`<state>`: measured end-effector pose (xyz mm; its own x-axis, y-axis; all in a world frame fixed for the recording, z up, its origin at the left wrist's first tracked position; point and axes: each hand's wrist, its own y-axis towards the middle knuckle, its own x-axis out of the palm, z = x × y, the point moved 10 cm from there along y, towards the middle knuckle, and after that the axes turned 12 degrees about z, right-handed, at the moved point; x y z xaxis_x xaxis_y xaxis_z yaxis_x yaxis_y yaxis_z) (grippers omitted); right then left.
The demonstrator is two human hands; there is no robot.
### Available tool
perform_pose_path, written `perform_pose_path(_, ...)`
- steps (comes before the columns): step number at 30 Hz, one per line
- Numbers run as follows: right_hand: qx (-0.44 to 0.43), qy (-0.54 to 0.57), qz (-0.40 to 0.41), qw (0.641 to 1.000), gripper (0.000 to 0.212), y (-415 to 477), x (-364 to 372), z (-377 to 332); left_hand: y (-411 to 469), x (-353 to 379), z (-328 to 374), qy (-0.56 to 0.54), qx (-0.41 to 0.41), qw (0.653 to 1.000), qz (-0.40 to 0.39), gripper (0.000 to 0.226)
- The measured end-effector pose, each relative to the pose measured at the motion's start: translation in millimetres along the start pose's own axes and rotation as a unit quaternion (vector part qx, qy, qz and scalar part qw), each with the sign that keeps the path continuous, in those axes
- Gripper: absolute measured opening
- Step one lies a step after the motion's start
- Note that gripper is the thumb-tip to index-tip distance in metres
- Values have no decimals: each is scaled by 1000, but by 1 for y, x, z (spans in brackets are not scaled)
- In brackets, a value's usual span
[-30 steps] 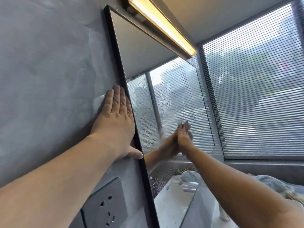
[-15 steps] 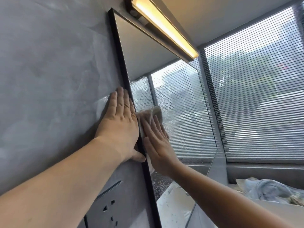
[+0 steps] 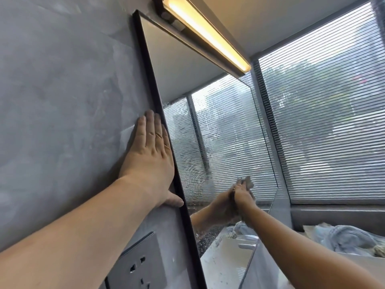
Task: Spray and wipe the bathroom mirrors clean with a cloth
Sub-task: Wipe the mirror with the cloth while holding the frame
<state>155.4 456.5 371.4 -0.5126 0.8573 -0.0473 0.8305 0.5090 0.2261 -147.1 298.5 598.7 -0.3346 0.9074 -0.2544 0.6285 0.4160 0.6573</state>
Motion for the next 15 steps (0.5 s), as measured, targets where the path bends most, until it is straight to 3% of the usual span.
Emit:
perform_pose_path(4,-133,65,-24,989,58,-51,-5,-78,0,-1,0,-7,-4,1000,1,160)
perform_pose_path(8,-394,54,-29,917,64,-139,-11,-162,0,-3,1,-9,-4,1000,9,160)
perform_pose_path(10,-478,11,-24,878,62,-166,-11,-184,0,-4,1,-10,-5,1000,12,162)
perform_pose_path(13,-544,-20,-18,838,58,-175,-11,-195,-1,-4,0,-11,-9,1000,10,162)
perform_pose_path(15,-518,-5,-5,855,57,-144,-10,-181,-1,-4,0,-11,-8,1000,13,161)
